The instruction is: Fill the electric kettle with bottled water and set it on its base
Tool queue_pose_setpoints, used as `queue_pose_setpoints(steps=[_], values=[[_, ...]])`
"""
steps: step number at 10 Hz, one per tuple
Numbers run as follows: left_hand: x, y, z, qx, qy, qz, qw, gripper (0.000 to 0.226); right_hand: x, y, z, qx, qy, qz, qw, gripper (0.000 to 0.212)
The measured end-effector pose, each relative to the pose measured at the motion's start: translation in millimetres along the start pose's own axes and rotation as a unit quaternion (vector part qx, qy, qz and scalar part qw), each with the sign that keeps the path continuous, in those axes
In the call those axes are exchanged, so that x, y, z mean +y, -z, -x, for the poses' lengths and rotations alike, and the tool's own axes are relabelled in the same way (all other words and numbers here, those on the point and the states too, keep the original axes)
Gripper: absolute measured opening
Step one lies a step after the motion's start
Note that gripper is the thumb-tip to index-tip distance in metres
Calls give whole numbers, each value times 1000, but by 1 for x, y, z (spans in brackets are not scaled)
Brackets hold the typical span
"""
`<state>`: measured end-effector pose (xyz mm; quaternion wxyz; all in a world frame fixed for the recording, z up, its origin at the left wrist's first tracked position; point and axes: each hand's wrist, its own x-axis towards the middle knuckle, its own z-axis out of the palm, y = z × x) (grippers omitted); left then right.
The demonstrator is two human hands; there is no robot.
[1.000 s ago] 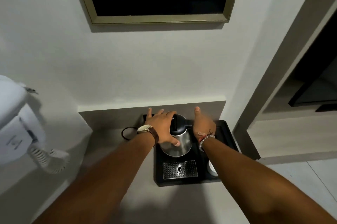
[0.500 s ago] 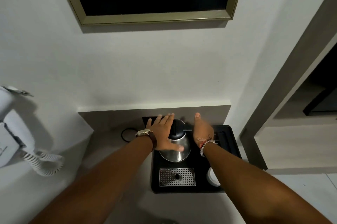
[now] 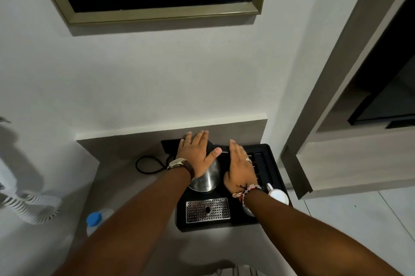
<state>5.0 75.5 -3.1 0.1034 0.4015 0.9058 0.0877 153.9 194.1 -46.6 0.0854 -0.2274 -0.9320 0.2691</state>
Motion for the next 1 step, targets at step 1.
queue_pose_setpoints(steps=[1], values=[[2, 1, -1, -2, 4, -13, 1000, 105, -5, 9, -9, -21, 7, 96, 995, 98]])
